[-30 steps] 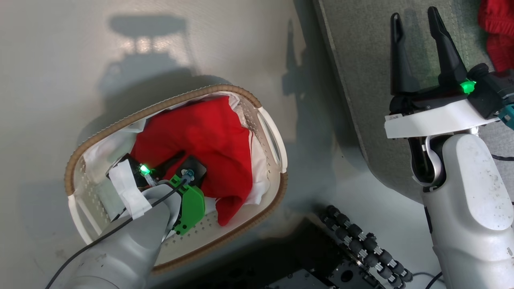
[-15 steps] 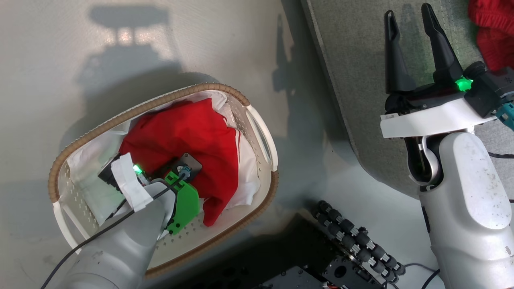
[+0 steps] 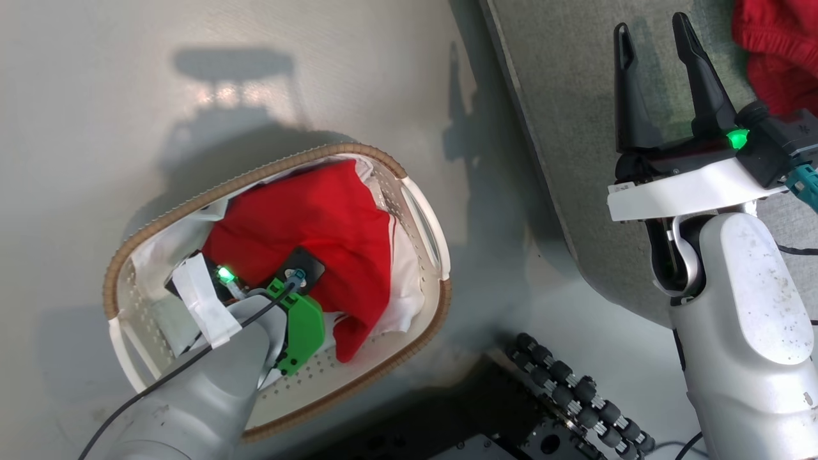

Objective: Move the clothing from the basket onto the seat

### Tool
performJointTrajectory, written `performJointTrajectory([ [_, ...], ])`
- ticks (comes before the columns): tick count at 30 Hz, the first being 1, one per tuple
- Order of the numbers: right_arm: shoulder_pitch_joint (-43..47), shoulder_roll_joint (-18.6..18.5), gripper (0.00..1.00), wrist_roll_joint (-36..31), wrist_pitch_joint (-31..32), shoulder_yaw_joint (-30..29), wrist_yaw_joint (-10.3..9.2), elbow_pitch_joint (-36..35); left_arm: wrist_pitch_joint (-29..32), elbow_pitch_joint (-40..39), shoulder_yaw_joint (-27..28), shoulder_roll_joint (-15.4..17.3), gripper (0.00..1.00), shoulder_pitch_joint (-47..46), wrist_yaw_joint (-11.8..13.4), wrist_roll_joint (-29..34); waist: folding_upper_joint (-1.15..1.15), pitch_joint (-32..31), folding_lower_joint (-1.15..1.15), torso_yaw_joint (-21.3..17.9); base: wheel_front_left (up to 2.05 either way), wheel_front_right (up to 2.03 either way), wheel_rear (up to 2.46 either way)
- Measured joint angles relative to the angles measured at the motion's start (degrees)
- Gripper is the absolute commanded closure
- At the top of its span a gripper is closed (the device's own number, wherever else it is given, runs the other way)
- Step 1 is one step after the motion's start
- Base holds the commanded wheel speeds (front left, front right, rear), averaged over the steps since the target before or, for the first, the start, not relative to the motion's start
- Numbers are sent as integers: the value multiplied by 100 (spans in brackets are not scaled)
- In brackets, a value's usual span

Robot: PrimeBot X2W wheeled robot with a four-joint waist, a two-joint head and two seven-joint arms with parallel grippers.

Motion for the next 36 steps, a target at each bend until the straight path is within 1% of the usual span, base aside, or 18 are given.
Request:
performJointTrajectory([
  [5,47,0,0,-113,0,-65,1,54,-223,-223,18,-48,100,62,-93,-107,0,-213,0,96,0,0,0],
  [10,132,2,0,-259,0,-175,1,130,-325,-684,129,-44,100,222,-144,-321,0,-509,0,209,0,0,0],
  [18,422,3,0,-627,0,-394,0,319,-341,-2181,487,286,100,739,-90,-407,0,-1120,0,431,0,0,0],
  [25,748,4,0,-964,0,-570,0,495,-342,-3320,754,480,100,1229,-45,-375,0,-1792,0,666,0,0,0],
  [31,1051,4,0,-1158,0,-654,0,632,-342,-4080,975,617,100,1545,-43,-318,0,-2434,0,857,0,0,0],
  [36,1349,4,0,-1258,0,-665,0,773,-342,-4504,1158,702,100,1672,-46,-302,0,-2999,-1,999,0,0,0],
])
